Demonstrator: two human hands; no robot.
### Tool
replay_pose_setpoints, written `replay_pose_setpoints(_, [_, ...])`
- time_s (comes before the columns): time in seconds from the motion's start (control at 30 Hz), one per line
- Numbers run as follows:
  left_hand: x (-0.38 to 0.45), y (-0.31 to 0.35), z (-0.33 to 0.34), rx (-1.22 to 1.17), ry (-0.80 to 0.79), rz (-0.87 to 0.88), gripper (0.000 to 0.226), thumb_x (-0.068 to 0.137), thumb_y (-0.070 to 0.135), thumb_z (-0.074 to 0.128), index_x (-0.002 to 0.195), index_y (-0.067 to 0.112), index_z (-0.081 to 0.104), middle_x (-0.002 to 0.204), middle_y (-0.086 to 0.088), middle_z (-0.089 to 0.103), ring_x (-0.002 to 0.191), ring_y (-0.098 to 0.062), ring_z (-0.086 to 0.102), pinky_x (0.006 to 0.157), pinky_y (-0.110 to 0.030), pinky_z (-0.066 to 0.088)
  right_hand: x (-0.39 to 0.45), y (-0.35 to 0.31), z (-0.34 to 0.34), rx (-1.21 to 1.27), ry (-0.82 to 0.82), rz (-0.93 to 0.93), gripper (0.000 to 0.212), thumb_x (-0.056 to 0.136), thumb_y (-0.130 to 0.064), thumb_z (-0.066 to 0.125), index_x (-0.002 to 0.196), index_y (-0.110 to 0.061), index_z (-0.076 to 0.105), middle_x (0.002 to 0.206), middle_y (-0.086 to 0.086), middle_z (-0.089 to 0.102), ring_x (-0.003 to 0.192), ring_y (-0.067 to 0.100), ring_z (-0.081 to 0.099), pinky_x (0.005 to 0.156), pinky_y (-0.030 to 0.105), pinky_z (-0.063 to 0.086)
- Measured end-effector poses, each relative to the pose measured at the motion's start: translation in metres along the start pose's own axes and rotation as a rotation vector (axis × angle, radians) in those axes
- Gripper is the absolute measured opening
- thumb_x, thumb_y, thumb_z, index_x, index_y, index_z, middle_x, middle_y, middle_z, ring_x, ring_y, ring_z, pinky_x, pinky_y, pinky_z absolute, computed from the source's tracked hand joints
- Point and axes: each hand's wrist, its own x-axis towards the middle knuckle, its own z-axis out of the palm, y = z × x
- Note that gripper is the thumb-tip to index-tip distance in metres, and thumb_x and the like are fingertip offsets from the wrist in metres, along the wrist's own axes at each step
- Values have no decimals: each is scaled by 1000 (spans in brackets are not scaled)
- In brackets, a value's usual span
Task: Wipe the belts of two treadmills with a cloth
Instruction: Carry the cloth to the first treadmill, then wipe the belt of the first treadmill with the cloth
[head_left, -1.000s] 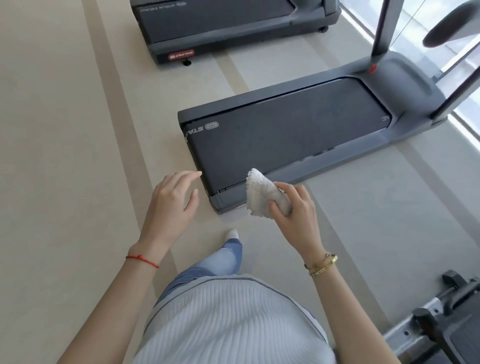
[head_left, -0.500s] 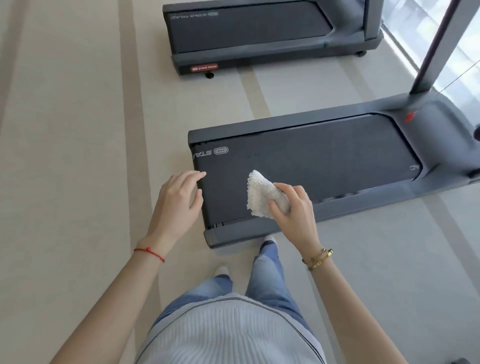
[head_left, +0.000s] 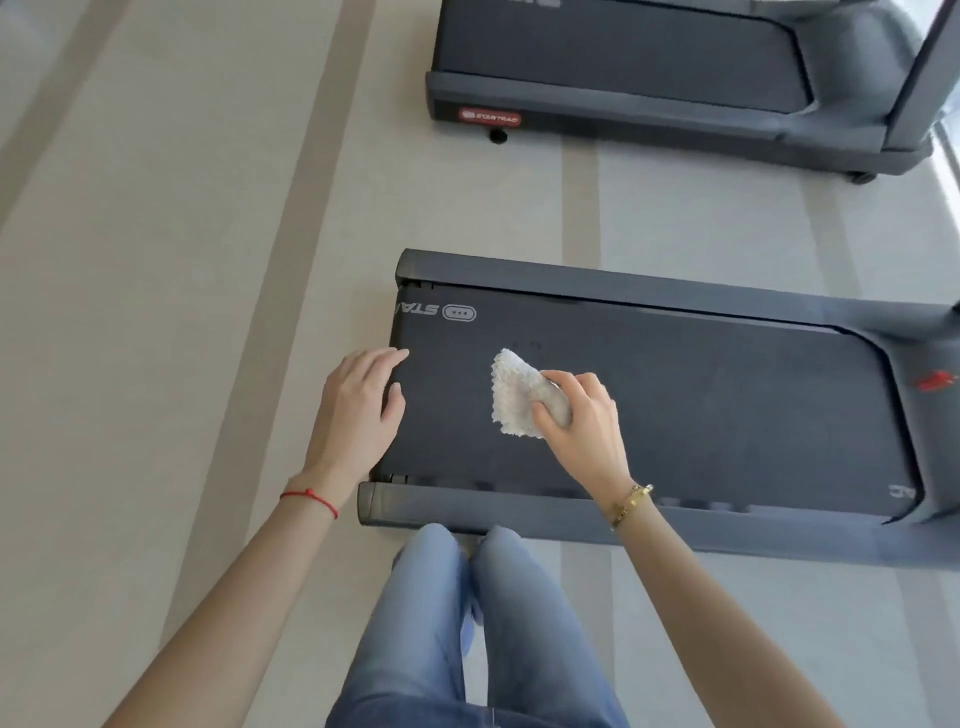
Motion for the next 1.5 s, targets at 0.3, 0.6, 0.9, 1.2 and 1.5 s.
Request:
replay_pose_setpoints(0.3, [59,-107,196,81,-48,33,38,93,1,56,131,5,61,132,-10,62,127,-31,53,110,-43,39,110,129,161,-9,-33,-15,31,91,-28,59,121,-25,63,102,0,53,95,22,49,93,35,36])
replay_pose_setpoints(0.6, [87,-245,394,164,-85,10,41,98,8,53,139,6,55,141,-11,55,137,-29,44,118,-42,31,195,239,366,-99,13,-119,33,92,-27,56,125,-20,59,104,3,49,95,24,43,94,34,34])
replay_pose_setpoints(0.9, [78,-323,500,185,-67,-46,44,101,17,51,144,7,50,148,-12,50,140,-29,41,120,-44,32,205,304,486,-342,34,-335,46,95,-23,51,140,-14,48,125,12,50,120,35,44,117,54,21])
replay_pose_setpoints(1.2, [80,-347,524,233,-62,-51,49,103,27,48,150,13,43,157,-12,36,149,-31,29,123,-56,20,221,321,500,-524,-247,-569,55,105,-46,24,157,-33,13,165,2,12,151,35,10,122,53,8])
replay_pose_setpoints(1.5, [84,-361,540,245,41,-47,47,102,30,50,147,20,46,155,-7,40,146,-28,33,125,-50,19,316,272,525,-473,-209,-264,54,103,-53,16,155,-43,7,166,5,-3,149,44,-6,117,64,-4])
